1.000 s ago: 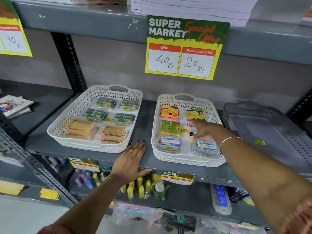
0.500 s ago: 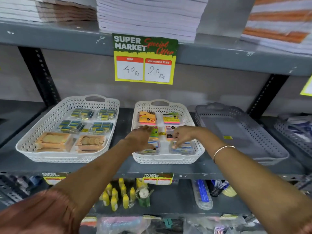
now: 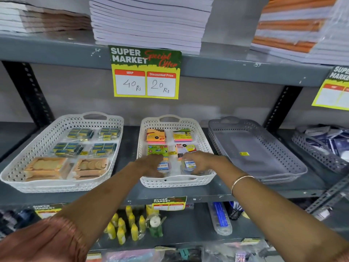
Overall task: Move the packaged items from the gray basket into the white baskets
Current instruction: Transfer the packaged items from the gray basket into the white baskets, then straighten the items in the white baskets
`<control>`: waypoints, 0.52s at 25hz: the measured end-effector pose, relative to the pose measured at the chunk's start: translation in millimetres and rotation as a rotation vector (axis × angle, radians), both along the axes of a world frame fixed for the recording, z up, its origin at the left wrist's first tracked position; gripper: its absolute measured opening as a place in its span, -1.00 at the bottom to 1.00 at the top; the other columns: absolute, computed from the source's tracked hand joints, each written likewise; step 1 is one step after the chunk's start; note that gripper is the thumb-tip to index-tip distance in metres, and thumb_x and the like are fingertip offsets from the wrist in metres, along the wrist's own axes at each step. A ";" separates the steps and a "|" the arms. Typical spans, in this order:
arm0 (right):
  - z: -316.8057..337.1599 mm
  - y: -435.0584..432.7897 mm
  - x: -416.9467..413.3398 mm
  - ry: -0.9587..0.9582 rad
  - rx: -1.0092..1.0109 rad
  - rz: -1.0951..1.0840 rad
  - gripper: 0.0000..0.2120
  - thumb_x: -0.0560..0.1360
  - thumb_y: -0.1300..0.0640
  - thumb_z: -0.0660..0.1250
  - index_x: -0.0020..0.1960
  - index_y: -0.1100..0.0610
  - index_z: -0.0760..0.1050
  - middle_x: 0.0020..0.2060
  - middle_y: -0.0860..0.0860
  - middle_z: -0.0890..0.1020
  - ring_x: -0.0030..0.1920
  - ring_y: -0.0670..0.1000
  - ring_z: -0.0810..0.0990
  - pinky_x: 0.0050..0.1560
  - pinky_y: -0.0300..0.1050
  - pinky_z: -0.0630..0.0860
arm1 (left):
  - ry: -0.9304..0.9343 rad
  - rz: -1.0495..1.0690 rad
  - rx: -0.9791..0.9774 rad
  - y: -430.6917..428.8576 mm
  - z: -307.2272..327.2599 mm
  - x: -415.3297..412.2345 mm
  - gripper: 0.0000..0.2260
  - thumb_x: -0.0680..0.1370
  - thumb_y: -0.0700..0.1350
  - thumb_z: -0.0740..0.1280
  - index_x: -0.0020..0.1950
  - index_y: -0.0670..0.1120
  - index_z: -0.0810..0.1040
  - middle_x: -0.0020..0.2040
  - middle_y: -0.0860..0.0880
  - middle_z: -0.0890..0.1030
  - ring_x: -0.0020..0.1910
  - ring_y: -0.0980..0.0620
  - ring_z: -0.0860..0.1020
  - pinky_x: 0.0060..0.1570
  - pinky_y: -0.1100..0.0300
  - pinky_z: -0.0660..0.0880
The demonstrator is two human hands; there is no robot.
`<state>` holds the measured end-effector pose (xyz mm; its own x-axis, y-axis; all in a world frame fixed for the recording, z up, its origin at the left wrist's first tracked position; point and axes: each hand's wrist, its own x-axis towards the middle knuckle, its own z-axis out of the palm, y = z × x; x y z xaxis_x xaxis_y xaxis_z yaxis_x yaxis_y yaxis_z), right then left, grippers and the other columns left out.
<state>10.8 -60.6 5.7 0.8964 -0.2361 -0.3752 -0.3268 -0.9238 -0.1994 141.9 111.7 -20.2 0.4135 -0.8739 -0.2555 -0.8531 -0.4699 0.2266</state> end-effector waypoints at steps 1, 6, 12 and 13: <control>6.3 -1.5 3.5 -0.026 0.064 -0.040 -0.31 0.45 0.10 0.43 0.50 0.09 0.21 0.44 0.12 0.38 0.40 0.14 0.40 0.34 -0.05 0.37 | 0.047 0.034 -0.054 -1.7 3.7 0.5 -0.39 0.47 0.16 0.32 0.38 -0.15 0.27 0.37 -0.14 0.40 0.29 -0.15 0.41 0.28 0.01 0.38; 14.8 -26.9 42.7 -0.241 -0.017 -0.149 -0.33 0.47 0.08 0.41 0.48 0.19 0.23 0.43 0.18 0.37 0.43 0.16 0.33 0.40 0.02 0.35 | -0.055 0.112 -0.190 -25.7 18.4 29.6 -0.41 0.53 0.00 0.30 0.44 -0.21 0.16 0.43 -0.20 0.30 0.35 -0.17 0.34 0.31 -0.02 0.34; -26.6 -51.9 73.4 -0.008 -0.062 -0.053 0.01 0.26 -0.02 0.57 0.55 0.08 0.09 0.50 0.11 0.29 0.47 0.16 0.26 0.45 0.10 0.28 | -0.138 -0.022 -0.006 -49.5 -7.4 56.6 -0.32 0.39 0.01 0.47 0.38 -0.19 0.25 0.35 -0.17 0.40 0.30 -0.16 0.39 0.30 -0.05 0.34; -29.8 -53.8 73.5 -0.015 -0.060 -0.054 0.01 0.26 -0.02 0.56 0.55 0.07 0.09 0.49 0.10 0.30 0.46 0.15 0.28 0.44 0.10 0.30 | -0.154 -0.047 -0.013 -51.4 -9.9 57.3 -0.31 0.39 0.01 0.46 0.40 -0.18 0.24 0.37 -0.16 0.40 0.32 -0.16 0.37 0.33 -0.06 0.31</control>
